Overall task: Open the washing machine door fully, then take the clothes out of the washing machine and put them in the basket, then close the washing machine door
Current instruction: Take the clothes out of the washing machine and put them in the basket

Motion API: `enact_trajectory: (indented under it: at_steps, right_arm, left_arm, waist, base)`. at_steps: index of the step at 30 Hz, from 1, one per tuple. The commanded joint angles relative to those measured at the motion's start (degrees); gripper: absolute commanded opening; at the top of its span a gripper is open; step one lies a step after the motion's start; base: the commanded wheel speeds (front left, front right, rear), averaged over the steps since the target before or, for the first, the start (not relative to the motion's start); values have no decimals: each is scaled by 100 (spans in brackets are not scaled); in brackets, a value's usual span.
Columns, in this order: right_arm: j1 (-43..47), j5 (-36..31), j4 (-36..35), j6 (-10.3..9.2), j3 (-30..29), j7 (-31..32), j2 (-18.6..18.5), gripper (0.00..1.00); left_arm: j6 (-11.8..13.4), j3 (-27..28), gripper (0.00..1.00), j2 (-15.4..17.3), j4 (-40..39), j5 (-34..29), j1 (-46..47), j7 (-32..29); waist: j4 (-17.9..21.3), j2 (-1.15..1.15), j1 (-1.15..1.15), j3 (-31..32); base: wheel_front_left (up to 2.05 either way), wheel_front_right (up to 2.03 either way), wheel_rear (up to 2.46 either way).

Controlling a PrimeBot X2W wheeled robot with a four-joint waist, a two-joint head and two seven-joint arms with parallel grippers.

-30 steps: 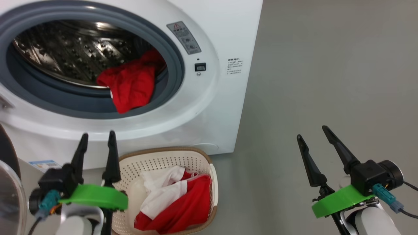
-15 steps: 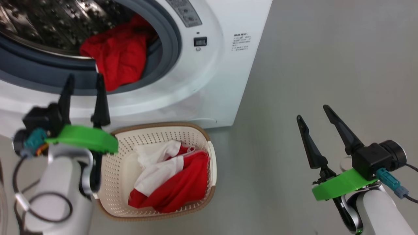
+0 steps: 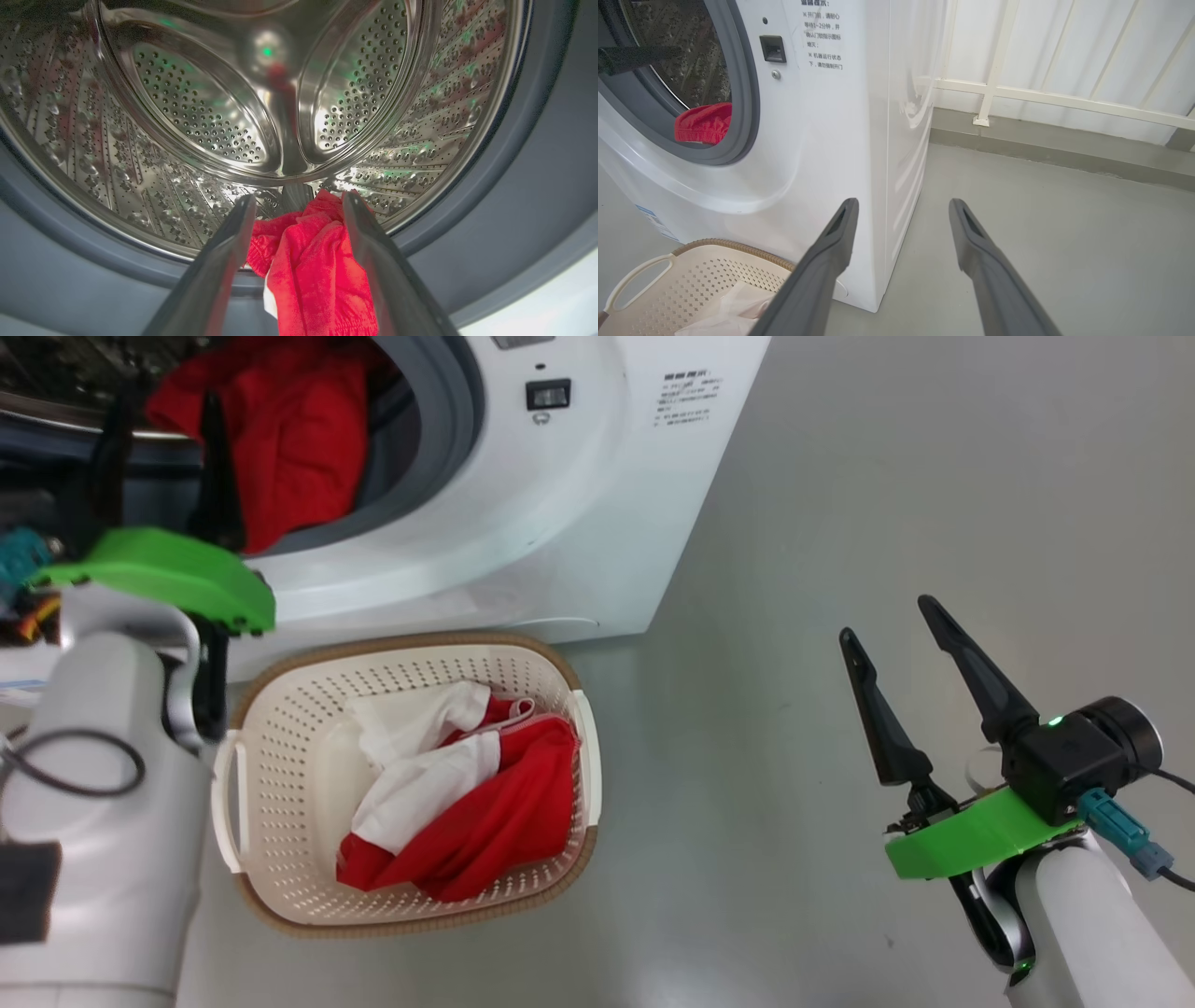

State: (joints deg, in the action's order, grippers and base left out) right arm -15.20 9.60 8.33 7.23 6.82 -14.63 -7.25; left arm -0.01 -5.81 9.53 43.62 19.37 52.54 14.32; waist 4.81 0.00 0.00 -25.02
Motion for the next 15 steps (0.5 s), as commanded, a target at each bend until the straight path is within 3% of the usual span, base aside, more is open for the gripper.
enact_trajectory:
  at_steps: [1, 8, 15]
  right_arm:
    - [-83, 45, -149, 25, 144, -37, -67, 100]
    - [-152, 79, -142, 25, 173, -37, -62, 100]
    - [-199, 152, -133, 25, 164, -37, 13, 100]
  left_arm:
    - [-43, 141, 100, 247, -10, 40, 183, 47]
    - [-267, 208, 100, 336, 823, 251, 956, -145]
    - [-398, 92, 100, 429, 1600, 326, 1511, -970]
  waist:
    - [60, 0, 0, -117]
    - [141, 0, 0, -284]
    - [246, 0, 0, -312]
  base:
    - [0, 0, 0]
    - [0, 0, 0]
    - [0, 0, 0]
